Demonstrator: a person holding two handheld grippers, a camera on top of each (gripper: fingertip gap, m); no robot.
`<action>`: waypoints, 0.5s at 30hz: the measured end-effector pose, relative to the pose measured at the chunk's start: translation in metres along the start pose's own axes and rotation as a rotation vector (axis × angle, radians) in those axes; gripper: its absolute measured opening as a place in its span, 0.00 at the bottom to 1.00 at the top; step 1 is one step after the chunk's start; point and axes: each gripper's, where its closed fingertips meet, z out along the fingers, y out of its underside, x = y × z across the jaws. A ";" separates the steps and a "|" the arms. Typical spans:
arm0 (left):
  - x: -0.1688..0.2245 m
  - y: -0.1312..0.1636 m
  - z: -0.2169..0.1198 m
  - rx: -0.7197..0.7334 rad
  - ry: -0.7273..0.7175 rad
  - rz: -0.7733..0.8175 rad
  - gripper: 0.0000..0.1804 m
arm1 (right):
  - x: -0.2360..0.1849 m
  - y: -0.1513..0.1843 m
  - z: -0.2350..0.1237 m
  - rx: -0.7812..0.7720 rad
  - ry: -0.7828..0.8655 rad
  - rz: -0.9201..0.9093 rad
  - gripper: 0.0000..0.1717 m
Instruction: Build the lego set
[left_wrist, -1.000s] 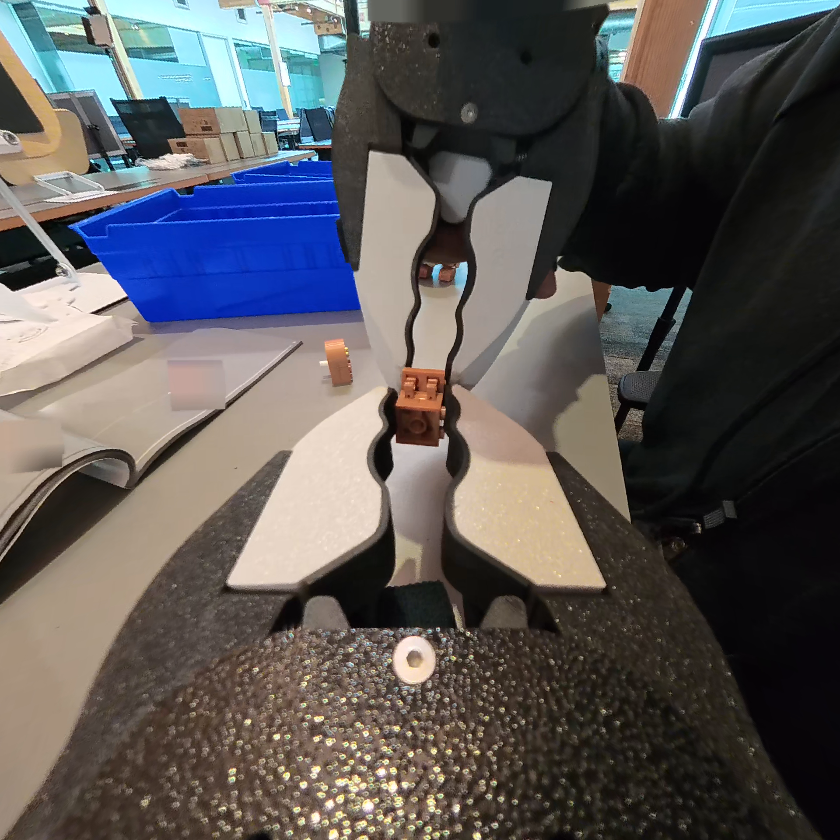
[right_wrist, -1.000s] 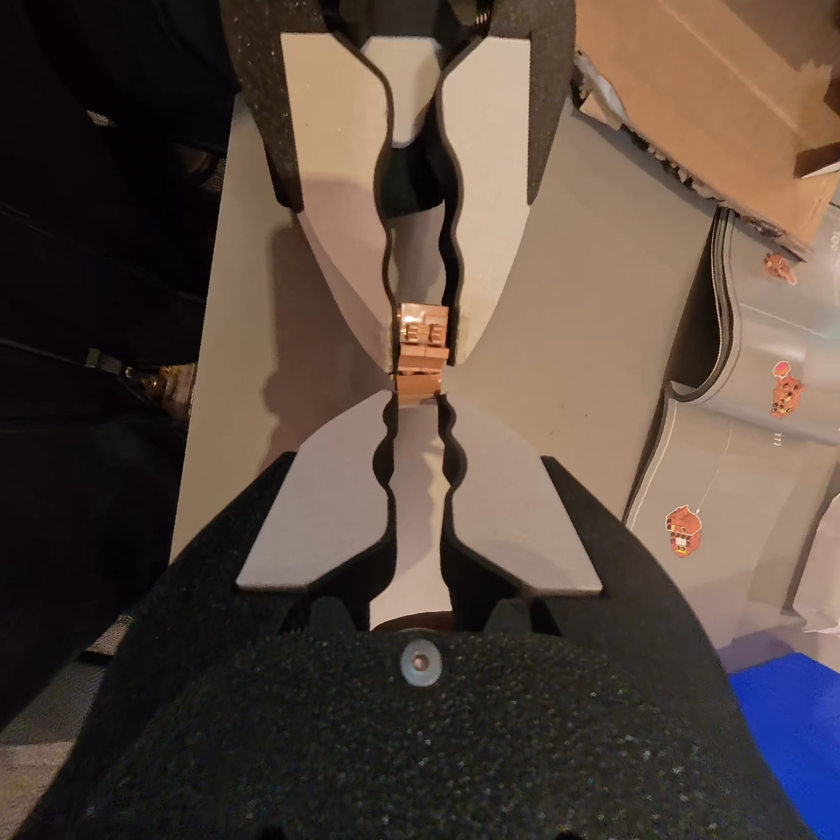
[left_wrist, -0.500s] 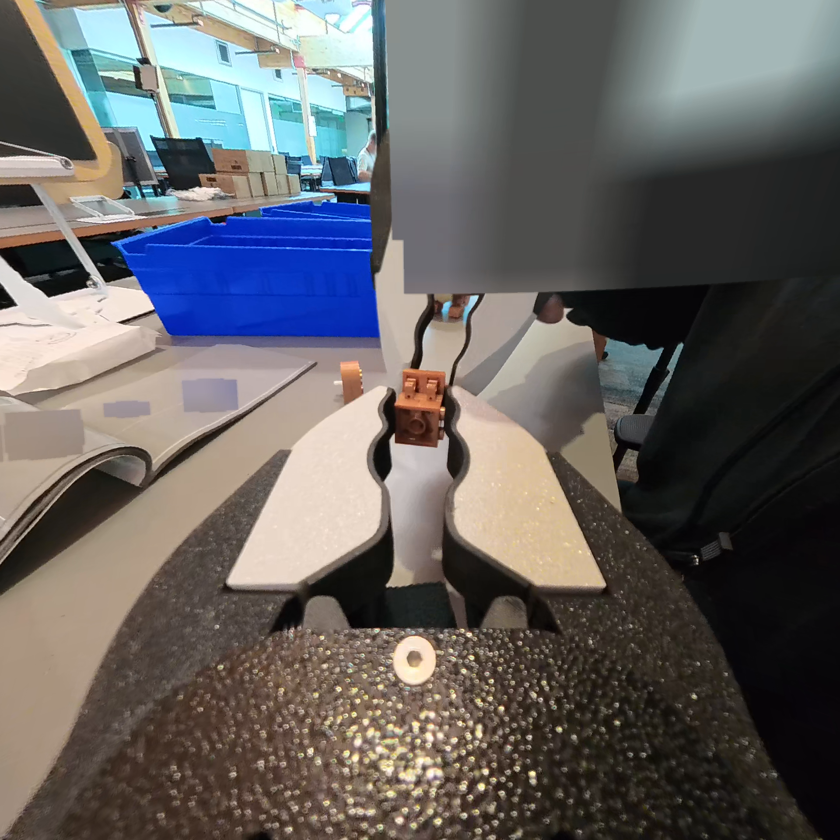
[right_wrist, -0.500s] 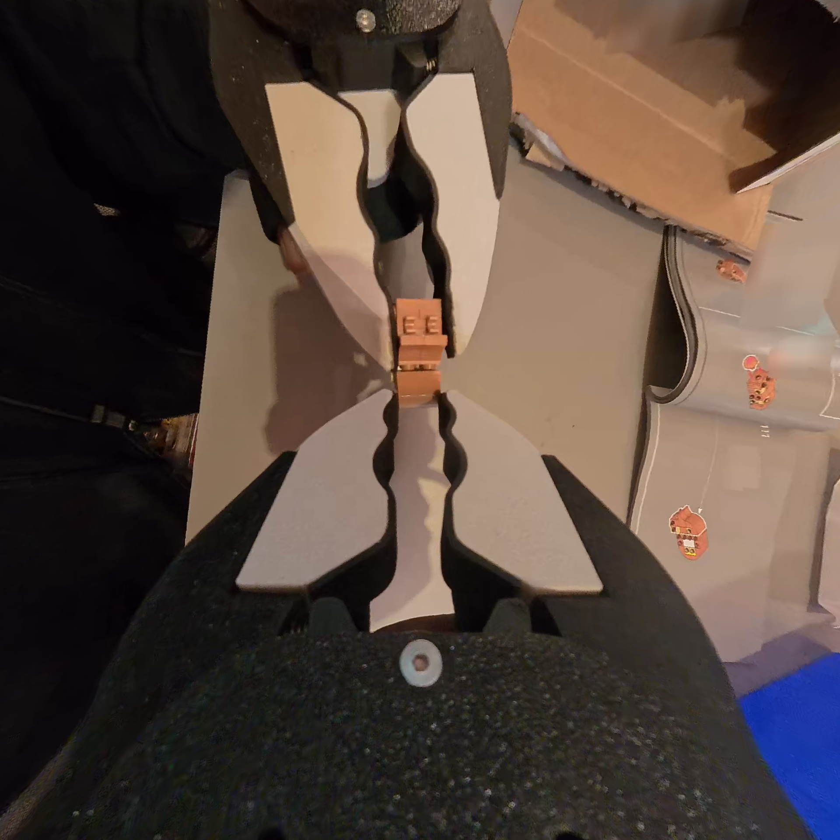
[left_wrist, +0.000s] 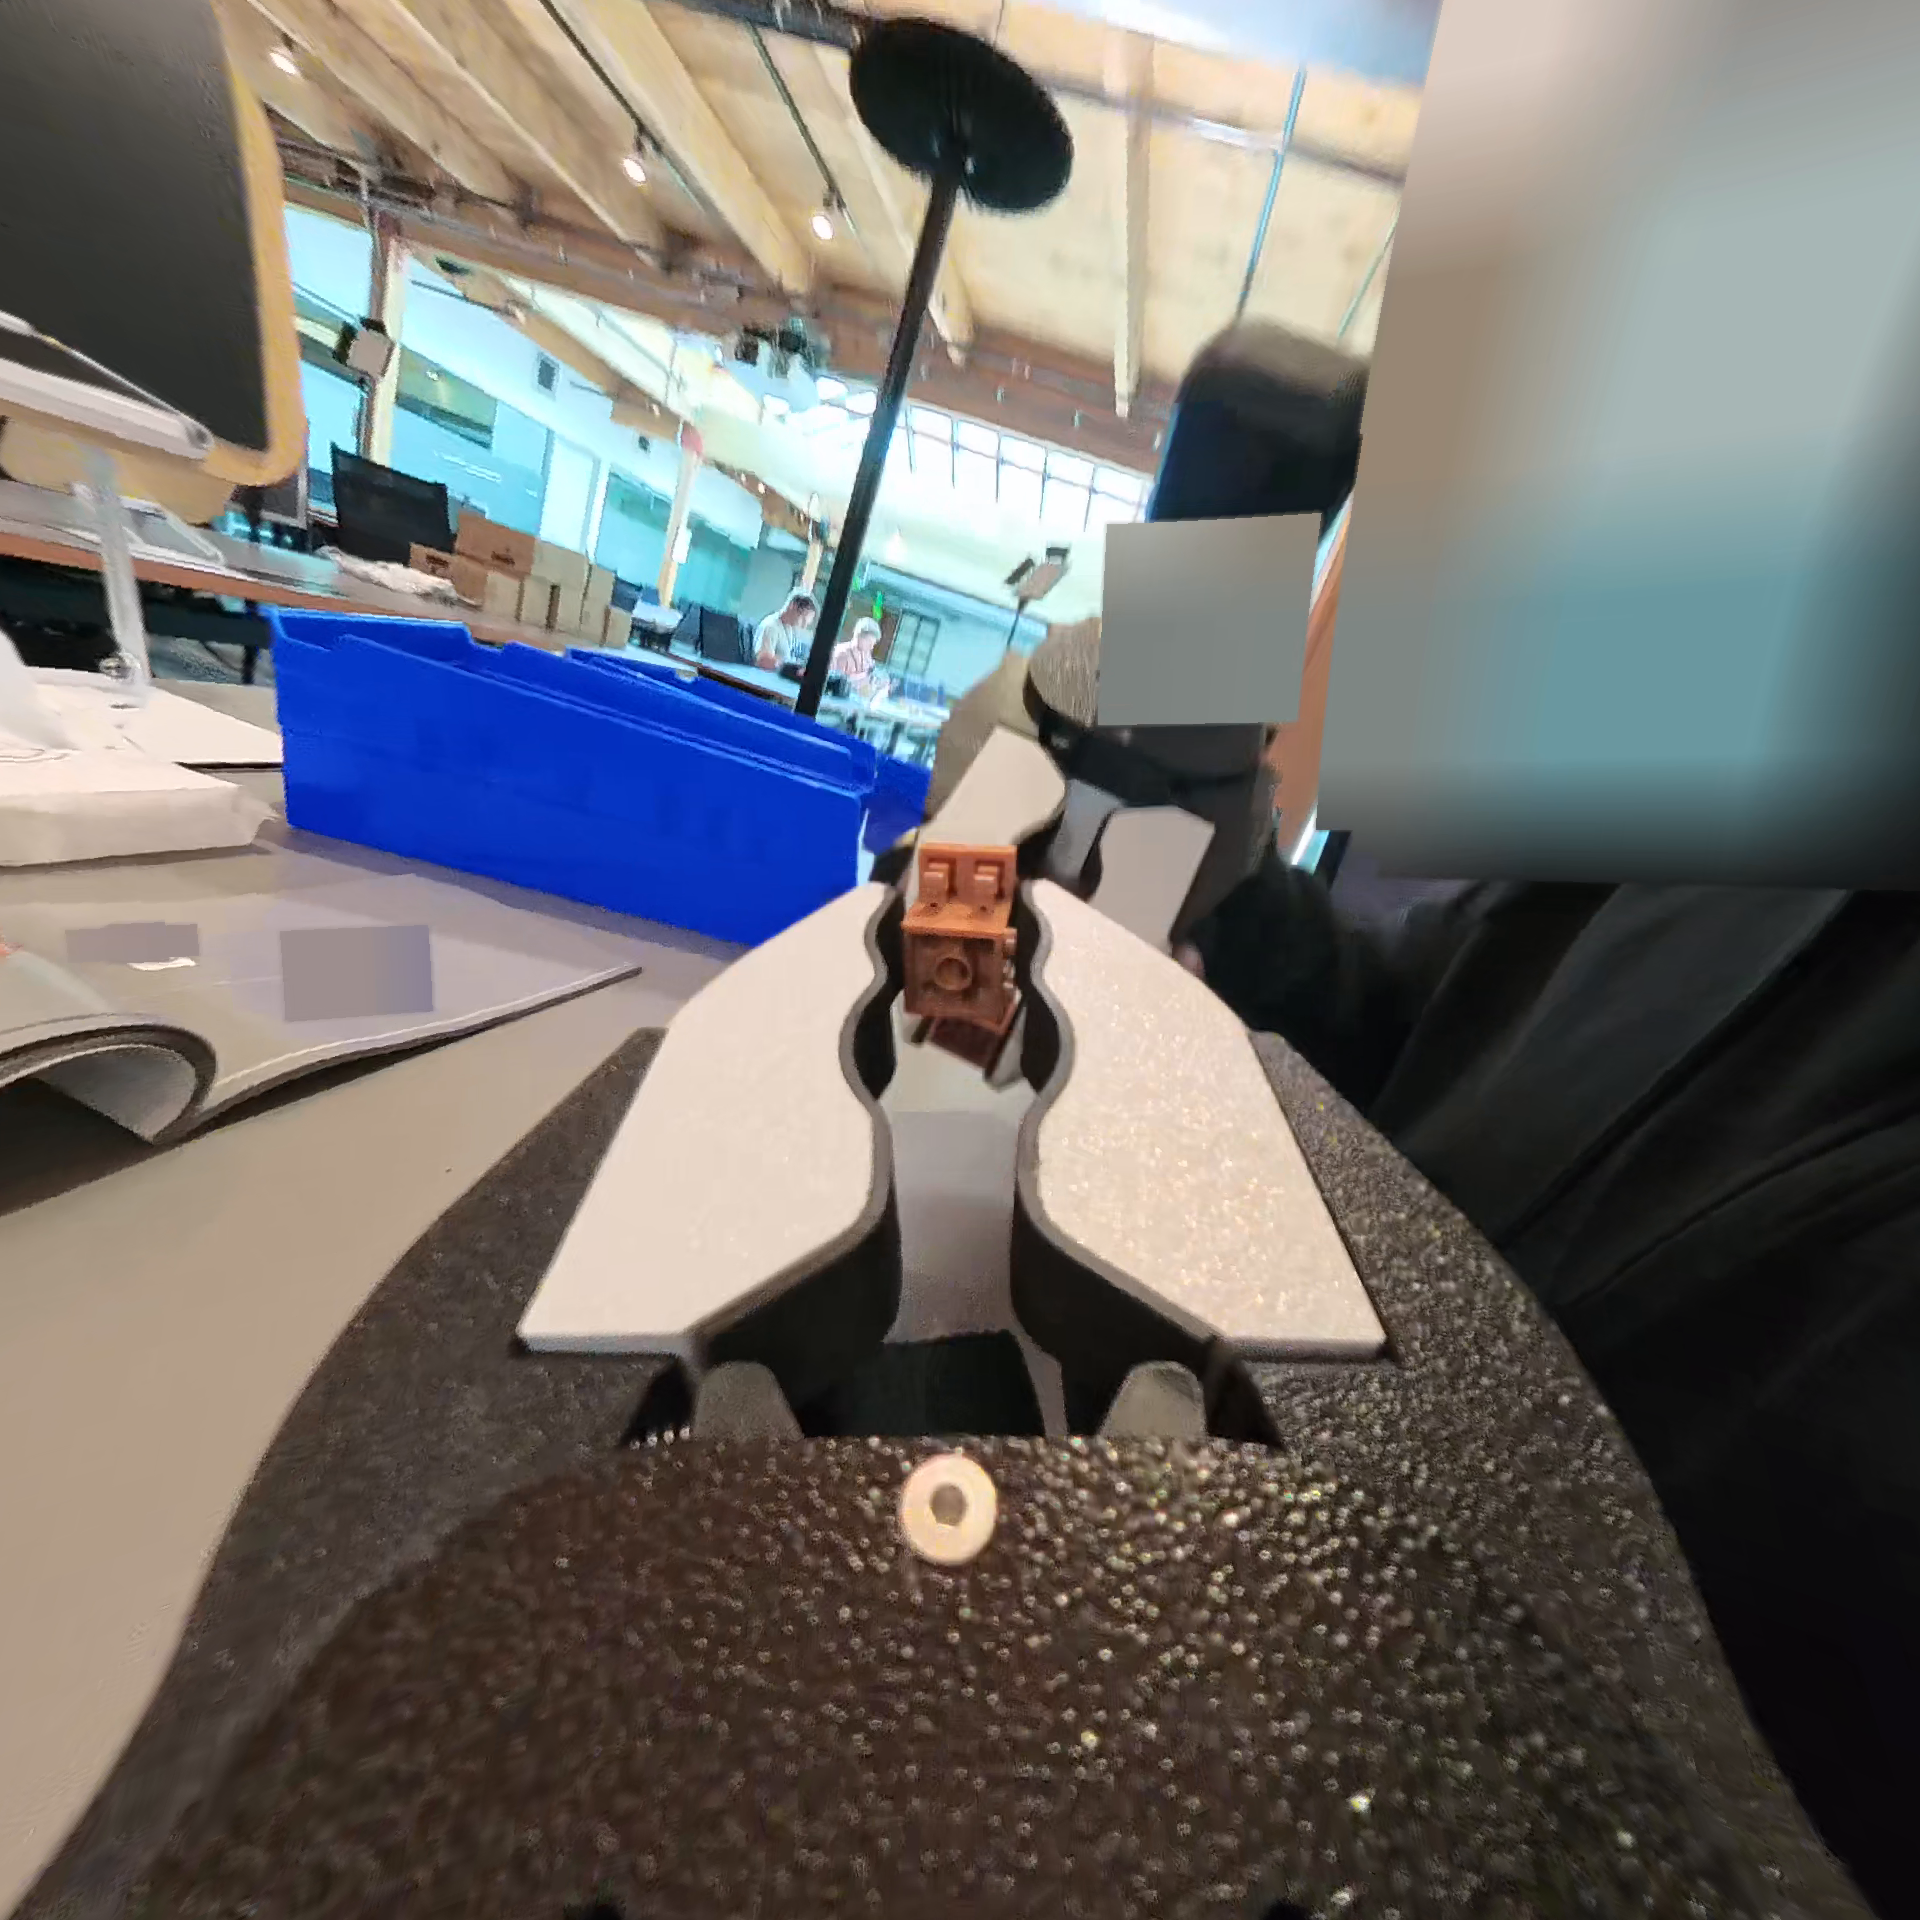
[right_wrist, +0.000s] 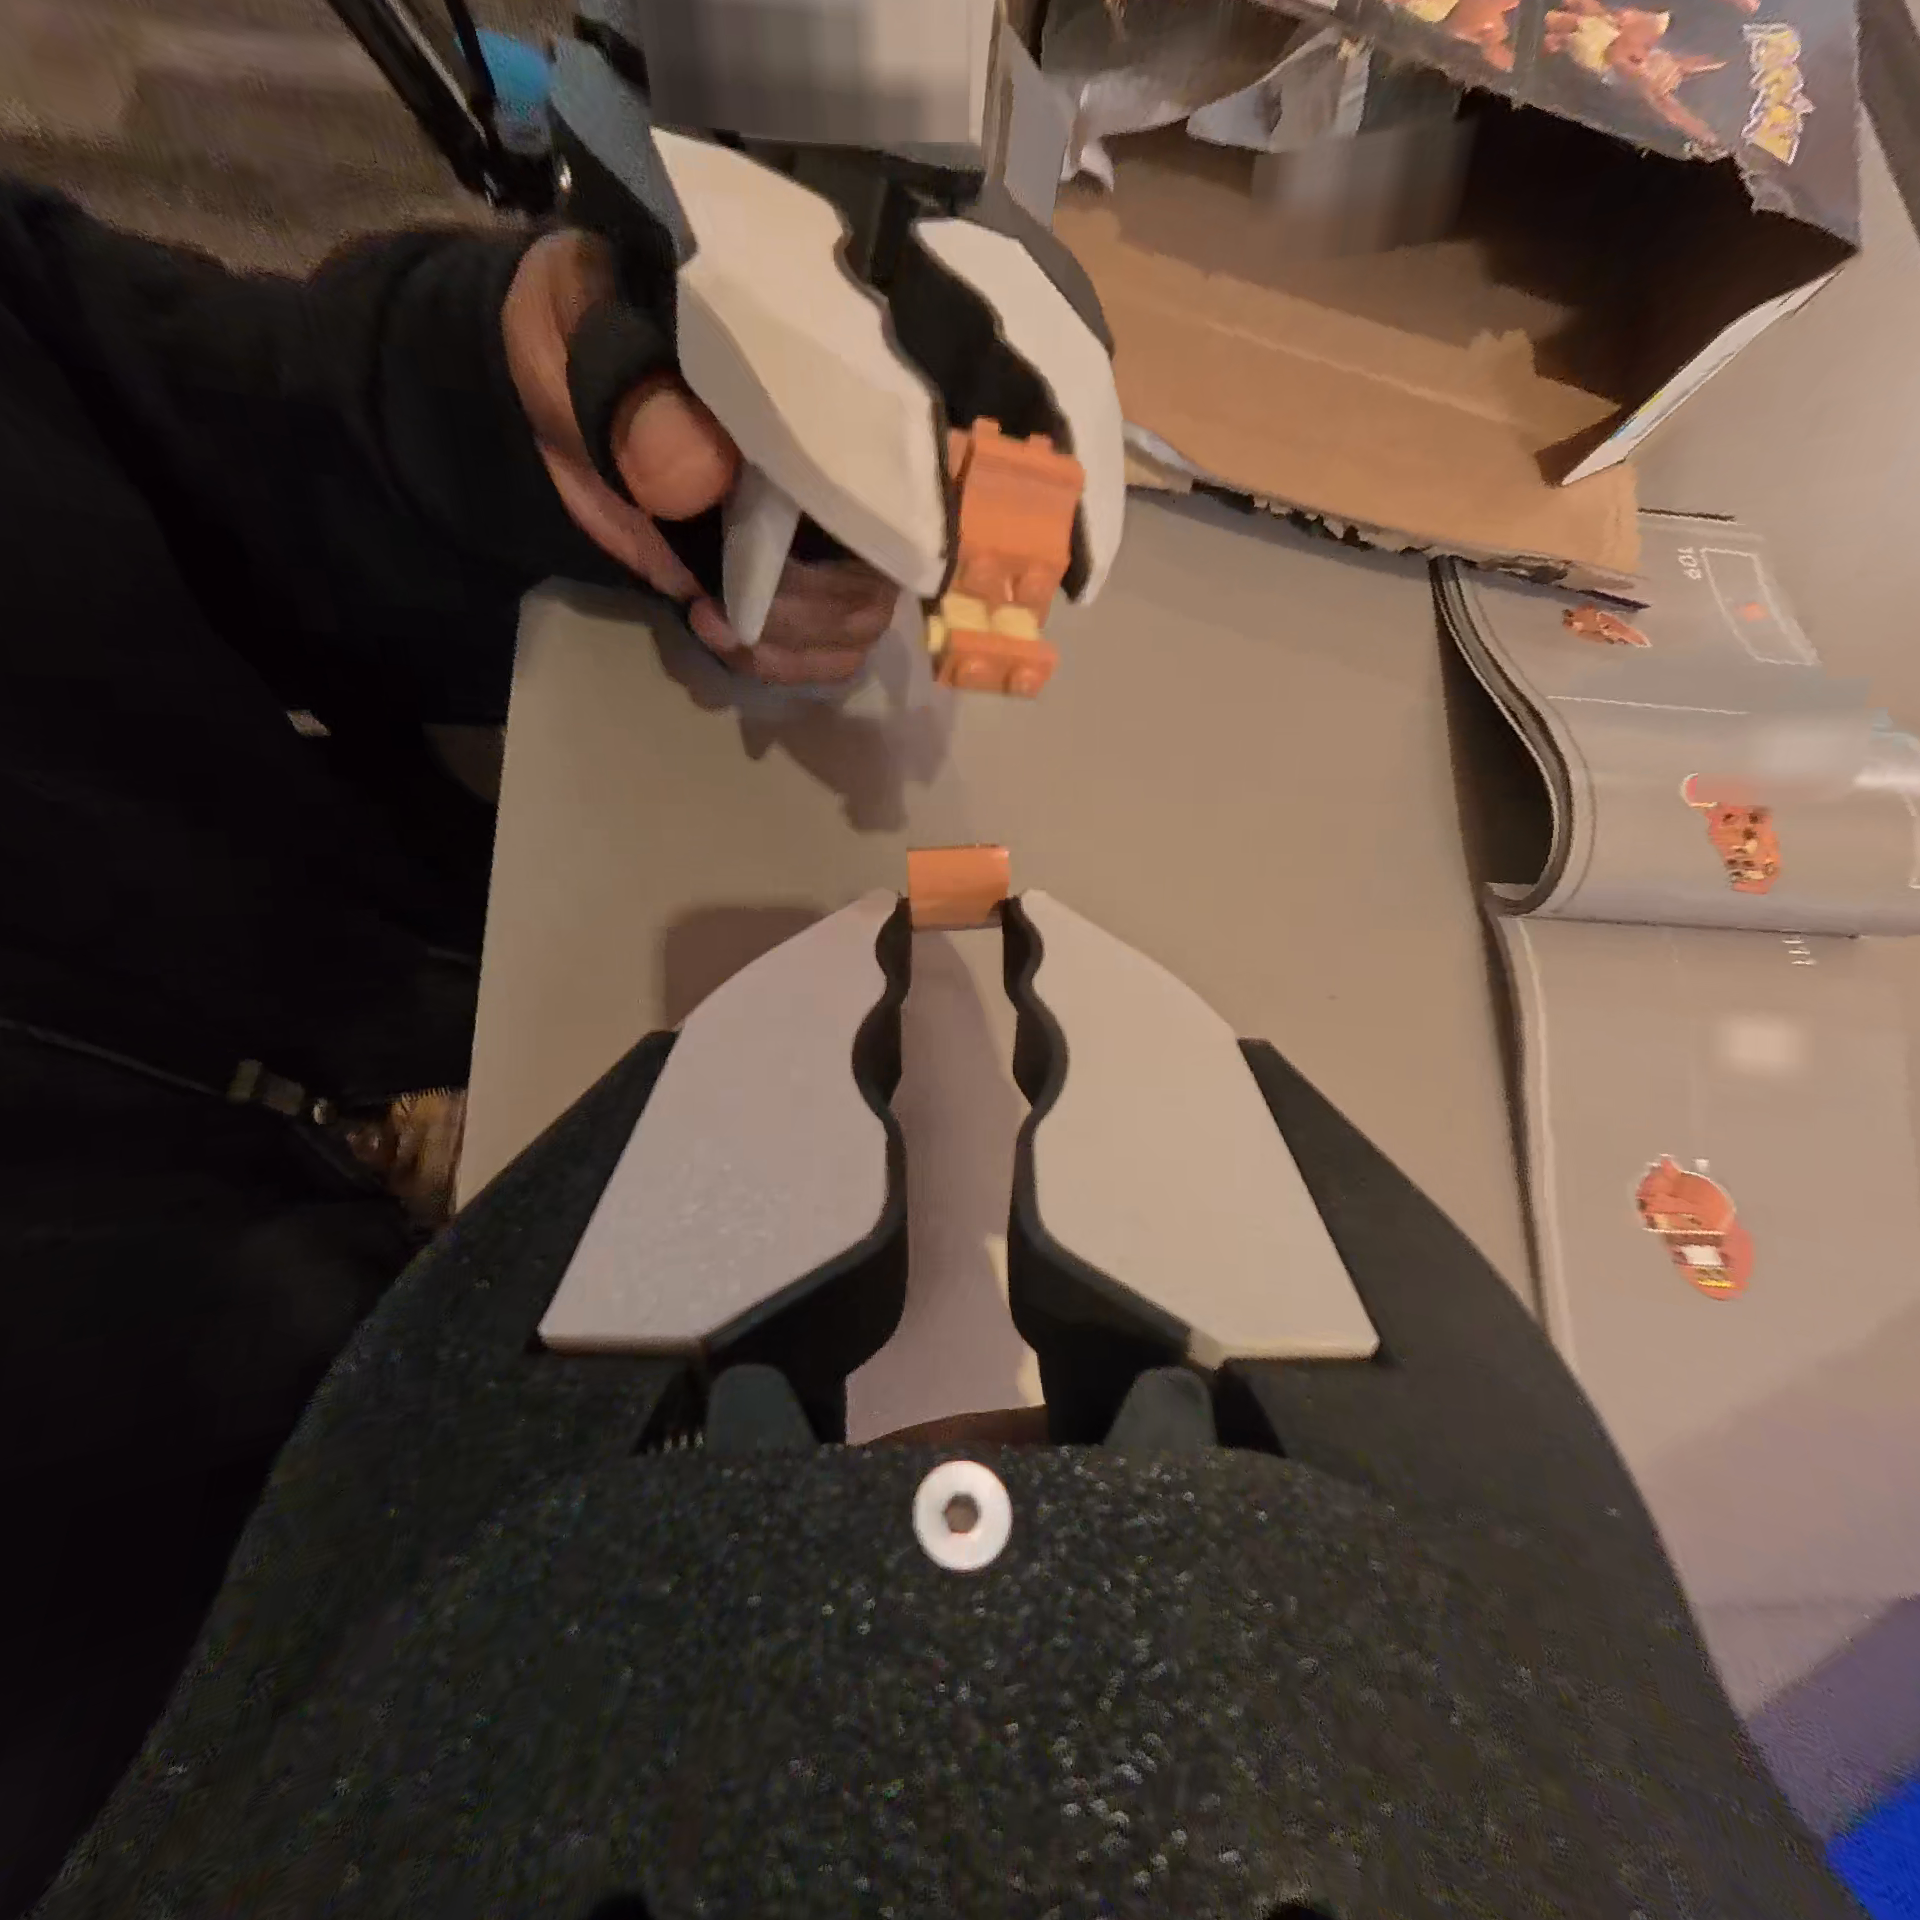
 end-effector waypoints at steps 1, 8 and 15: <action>-0.001 -0.002 0.000 0.020 0.002 -0.027 0.10 | -0.001 -0.001 0.002 0.030 0.006 0.019 0.09; -0.002 0.007 0.012 -0.006 -0.012 -0.043 0.11 | -0.001 -0.016 -0.001 0.207 0.032 0.111 0.09; -0.001 0.014 0.017 -0.054 -0.008 -0.040 0.11 | 0.003 -0.016 -0.009 0.253 0.052 0.120 0.09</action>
